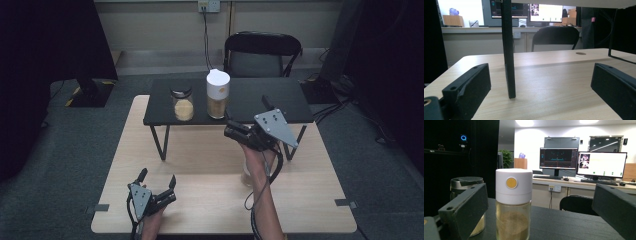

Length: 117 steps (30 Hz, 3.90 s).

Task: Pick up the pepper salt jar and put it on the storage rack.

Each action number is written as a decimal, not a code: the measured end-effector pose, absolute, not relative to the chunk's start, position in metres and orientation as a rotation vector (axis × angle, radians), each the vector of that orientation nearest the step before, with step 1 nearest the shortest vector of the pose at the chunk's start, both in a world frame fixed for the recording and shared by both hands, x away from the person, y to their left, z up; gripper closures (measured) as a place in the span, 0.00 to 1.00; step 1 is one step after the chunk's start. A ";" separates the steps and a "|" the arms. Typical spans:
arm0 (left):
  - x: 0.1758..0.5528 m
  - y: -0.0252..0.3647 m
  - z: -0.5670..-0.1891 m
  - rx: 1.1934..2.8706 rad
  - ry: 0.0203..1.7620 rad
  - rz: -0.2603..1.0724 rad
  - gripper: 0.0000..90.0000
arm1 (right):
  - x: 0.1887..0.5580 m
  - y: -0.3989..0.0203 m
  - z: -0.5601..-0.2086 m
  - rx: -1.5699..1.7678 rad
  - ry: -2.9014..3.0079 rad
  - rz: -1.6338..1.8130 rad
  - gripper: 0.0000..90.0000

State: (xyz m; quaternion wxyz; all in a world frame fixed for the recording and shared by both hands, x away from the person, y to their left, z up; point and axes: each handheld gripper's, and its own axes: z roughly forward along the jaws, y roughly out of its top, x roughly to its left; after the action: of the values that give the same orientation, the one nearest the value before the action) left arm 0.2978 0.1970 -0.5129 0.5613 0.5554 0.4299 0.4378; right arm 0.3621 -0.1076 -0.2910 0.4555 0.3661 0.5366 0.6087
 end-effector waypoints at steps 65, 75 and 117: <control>0.298 0.197 -0.513 1.307 1.017 1.035 0.03 | 0.290 -0.170 -0.365 1.014 1.173 1.433 0.00; 0.298 0.197 -0.513 1.306 1.018 1.036 0.03 | 0.281 -0.176 -0.384 1.026 1.177 1.421 0.00; 0.298 0.197 -0.513 1.305 1.018 1.036 0.03 | 0.278 -0.173 -0.461 1.037 1.290 1.390 0.00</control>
State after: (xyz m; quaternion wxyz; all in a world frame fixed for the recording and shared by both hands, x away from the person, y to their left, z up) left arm 0.2977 0.1967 -0.5129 0.5601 0.5535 0.4320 0.4397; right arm 0.2777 -0.1734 -0.4607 0.4706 0.4232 0.5267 0.5675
